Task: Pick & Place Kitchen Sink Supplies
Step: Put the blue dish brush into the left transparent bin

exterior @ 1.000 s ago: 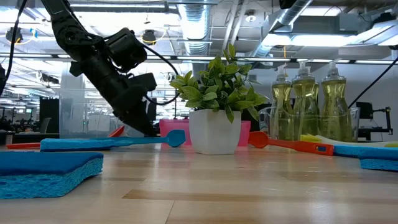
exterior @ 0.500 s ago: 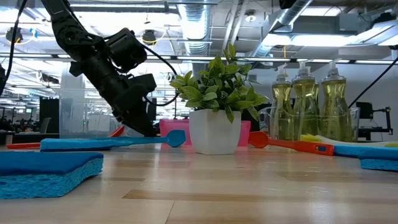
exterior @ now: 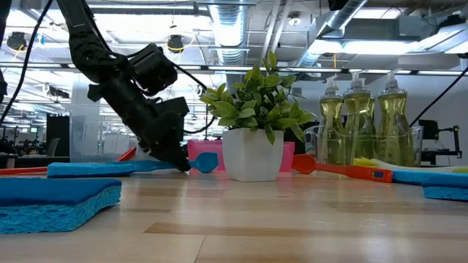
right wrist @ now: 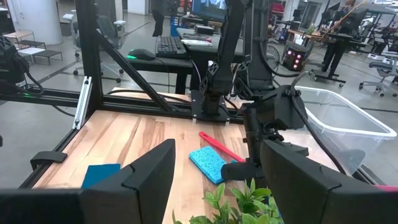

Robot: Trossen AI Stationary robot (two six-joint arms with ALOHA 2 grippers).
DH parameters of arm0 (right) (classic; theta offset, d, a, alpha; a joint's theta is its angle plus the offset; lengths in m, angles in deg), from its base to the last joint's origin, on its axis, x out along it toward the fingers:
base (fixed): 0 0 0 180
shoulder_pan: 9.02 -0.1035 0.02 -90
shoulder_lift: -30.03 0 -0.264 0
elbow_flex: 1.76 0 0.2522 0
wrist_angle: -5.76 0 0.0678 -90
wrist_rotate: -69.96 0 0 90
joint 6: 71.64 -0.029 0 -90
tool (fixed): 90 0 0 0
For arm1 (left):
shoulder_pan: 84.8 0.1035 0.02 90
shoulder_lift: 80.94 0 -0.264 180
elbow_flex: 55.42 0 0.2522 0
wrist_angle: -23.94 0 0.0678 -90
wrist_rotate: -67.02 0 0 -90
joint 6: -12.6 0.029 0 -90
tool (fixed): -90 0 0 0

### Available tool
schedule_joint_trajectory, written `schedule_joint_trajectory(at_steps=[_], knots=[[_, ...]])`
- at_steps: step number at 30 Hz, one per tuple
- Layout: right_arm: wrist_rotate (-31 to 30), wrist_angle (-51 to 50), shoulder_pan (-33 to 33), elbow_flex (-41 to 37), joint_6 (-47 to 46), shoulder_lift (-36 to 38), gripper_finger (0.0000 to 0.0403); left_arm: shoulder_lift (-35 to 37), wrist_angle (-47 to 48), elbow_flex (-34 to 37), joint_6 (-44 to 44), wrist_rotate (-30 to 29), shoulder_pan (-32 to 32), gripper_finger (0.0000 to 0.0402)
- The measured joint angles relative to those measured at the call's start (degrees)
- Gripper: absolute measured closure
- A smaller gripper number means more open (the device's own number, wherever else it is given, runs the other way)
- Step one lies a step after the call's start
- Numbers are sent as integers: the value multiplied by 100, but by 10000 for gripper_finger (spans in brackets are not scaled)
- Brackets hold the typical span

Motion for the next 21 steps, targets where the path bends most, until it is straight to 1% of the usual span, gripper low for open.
schedule_joint_trajectory(at_steps=[5, 8, 11, 18, 21], knots=[[-2, -5, 0, 0, 0, 0, 173, 101, 34, 7, -18, 57, 3, 255], [-1, -13, 0, 0, 0, 0, 173, 214, 117, 22, -27, 253, 4, 269], [0, -15, 0, 0, 0, 0, 173, 292, 114, 26, -35, 433, -2, 293], [0, -15, 0, 0, 0, 0, 173, 299, 33, 26, -15, 411, 0, 364], [0, -14, 0, 0, 0, 0, 173, 302, -7, 23, -7, 402, 19, 383]])
